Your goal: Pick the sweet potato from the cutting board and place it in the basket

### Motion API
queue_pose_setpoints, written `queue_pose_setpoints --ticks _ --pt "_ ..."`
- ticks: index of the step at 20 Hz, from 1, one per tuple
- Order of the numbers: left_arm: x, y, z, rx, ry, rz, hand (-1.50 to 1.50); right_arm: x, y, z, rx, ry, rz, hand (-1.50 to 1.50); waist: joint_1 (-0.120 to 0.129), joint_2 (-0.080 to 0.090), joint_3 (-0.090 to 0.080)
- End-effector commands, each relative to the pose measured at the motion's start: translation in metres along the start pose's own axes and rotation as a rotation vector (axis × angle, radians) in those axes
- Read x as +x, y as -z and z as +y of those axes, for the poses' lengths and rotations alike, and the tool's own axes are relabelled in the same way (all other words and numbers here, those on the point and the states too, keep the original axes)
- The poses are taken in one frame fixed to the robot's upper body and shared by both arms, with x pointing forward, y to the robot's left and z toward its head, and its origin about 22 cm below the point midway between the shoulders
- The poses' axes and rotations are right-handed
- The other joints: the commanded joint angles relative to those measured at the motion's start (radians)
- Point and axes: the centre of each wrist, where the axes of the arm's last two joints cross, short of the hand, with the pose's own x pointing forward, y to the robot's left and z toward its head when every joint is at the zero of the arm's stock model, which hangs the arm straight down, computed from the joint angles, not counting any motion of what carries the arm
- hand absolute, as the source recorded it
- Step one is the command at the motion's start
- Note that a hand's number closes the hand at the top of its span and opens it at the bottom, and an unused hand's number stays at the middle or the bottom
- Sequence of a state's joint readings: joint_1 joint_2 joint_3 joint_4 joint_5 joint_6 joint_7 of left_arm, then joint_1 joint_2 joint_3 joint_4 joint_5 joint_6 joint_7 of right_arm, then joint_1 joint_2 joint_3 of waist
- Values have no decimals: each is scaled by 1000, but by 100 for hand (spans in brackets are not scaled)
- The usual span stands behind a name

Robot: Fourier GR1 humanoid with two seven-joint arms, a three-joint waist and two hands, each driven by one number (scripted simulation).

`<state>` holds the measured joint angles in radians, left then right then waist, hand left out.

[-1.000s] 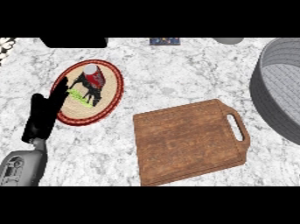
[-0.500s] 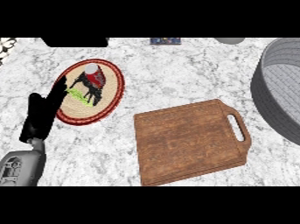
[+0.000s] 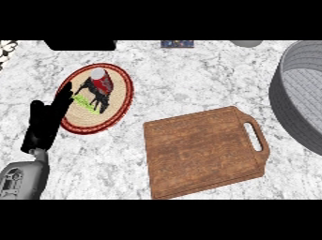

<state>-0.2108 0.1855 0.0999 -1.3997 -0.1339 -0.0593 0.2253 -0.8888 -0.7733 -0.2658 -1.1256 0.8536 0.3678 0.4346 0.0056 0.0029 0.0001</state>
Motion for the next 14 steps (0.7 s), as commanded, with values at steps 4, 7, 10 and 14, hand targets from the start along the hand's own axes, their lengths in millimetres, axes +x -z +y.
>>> queue_pose_setpoints --ticks 4,7,10,14 --pt "-10 -2 2 8 13 1 0 -53 22 32 49 25 -40 150 9 2 0" --pt "13 1 -10 21 7 -2 0 -70 20 41 67 25 -29 150 4 -1 0" --pt "11 -2 1 9 5 -18 0 -93 23 68 98 -15 -38 150 10 2 1" --pt "8 9 -7 -9 13 2 0 -62 28 92 182 102 -22 150 7 2 0"
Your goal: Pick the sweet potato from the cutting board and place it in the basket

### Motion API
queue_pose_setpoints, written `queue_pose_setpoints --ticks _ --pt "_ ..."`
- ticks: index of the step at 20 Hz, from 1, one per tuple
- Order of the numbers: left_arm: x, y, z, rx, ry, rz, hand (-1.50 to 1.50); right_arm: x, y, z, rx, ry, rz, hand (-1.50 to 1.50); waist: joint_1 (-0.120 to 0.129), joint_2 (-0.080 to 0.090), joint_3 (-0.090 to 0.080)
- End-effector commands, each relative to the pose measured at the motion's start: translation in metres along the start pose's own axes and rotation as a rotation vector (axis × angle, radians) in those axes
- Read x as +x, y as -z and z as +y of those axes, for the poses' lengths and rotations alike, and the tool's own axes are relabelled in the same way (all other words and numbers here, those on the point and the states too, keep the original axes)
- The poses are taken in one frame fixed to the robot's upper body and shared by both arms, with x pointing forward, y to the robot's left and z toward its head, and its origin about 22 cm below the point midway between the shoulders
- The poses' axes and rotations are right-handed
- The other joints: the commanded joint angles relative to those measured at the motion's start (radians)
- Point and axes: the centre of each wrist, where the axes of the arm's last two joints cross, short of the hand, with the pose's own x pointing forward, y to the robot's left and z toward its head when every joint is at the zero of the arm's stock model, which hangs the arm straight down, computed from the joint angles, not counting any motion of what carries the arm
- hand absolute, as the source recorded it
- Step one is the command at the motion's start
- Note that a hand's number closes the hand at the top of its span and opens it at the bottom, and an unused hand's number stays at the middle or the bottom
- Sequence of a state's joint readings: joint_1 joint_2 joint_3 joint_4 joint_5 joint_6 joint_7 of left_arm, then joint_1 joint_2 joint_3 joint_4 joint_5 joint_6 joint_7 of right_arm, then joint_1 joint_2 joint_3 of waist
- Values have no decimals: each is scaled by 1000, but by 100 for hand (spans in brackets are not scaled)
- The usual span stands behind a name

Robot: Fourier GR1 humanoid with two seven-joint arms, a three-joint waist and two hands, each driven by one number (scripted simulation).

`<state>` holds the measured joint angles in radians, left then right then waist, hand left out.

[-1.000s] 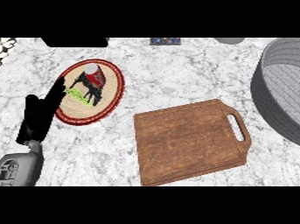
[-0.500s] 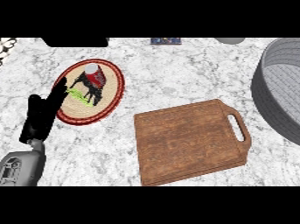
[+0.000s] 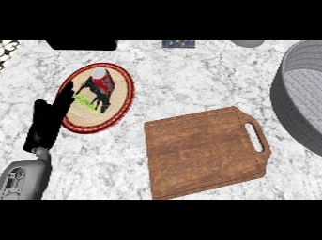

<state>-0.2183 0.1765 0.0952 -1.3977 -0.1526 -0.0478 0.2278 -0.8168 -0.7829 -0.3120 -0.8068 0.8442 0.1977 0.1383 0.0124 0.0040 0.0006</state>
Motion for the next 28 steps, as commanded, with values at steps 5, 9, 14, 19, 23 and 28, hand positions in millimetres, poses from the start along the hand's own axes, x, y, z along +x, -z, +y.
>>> queue_pose_setpoints --ticks 5,9,14,19,23,28 --pt "-6 -2 7 5 -8 -5 0 -38 5 43 52 239 92 -150 3 1 0" --pt "8 2 -1 -14 5 -7 0 -42 7 36 -16 294 46 -150 1 0 0" --pt "-3 0 12 9 -3 18 0 -68 0 39 -175 432 47 -150 -6 -2 0" --pt "9 6 15 17 13 -3 0 -77 0 1 -355 501 117 -150 -10 -3 0" --pt "8 1 -1 24 -14 20 0 -115 -13 -13 -378 537 224 -150 -15 -5 0" --pt "-11 -11 9 7 2 8 0 -196 -53 -43 -392 624 287 -150 -16 -3 1"
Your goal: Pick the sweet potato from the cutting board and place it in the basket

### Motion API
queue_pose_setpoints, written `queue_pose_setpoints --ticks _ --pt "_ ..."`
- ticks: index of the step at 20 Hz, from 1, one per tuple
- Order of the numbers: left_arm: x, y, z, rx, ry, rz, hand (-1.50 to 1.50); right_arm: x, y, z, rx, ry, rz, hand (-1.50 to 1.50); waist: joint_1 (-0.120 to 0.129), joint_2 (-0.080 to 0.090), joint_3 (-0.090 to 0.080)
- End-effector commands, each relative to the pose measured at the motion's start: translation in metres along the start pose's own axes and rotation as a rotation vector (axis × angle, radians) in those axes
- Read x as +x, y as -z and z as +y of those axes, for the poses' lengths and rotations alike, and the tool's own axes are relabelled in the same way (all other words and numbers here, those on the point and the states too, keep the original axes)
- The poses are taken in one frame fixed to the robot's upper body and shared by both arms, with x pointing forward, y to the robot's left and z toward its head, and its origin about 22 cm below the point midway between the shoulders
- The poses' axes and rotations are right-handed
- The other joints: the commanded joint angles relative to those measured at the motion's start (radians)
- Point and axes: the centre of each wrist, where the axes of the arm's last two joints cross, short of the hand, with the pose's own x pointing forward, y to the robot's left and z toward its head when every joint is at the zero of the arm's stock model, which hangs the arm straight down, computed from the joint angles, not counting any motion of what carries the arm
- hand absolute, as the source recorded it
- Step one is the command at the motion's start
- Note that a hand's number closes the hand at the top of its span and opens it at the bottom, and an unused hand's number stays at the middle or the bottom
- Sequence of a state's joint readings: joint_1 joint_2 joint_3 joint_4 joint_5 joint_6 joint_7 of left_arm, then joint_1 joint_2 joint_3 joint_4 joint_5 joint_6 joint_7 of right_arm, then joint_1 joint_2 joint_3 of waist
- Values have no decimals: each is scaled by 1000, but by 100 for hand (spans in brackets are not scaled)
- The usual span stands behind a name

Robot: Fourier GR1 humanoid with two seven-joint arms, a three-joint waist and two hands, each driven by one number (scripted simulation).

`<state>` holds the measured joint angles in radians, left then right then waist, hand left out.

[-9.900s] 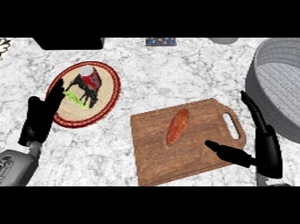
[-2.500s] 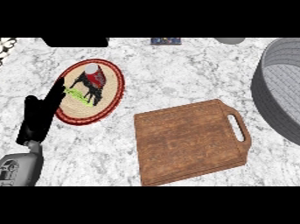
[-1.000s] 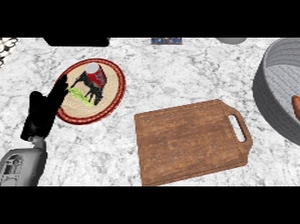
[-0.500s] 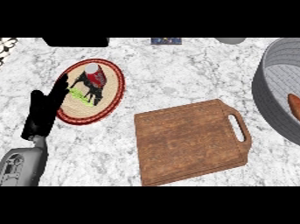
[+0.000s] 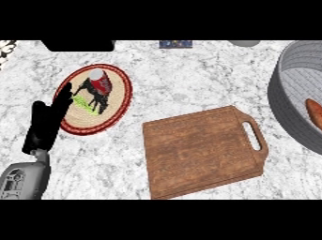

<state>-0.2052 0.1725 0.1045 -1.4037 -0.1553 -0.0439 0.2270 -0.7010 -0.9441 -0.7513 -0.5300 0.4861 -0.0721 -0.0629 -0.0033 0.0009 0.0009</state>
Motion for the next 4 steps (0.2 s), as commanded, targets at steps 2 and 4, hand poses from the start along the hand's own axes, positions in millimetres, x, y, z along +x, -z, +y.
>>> queue_pose_setpoints --ticks 2,4 --pt "-5 7 21 7 1 -2 0 -48 -8 -66 -10 30 44 -150 -7 3 1" --pt "-10 -6 5 -7 -6 14 0 -52 -11 -91 -42 63 47 -150 -3 -1 0"
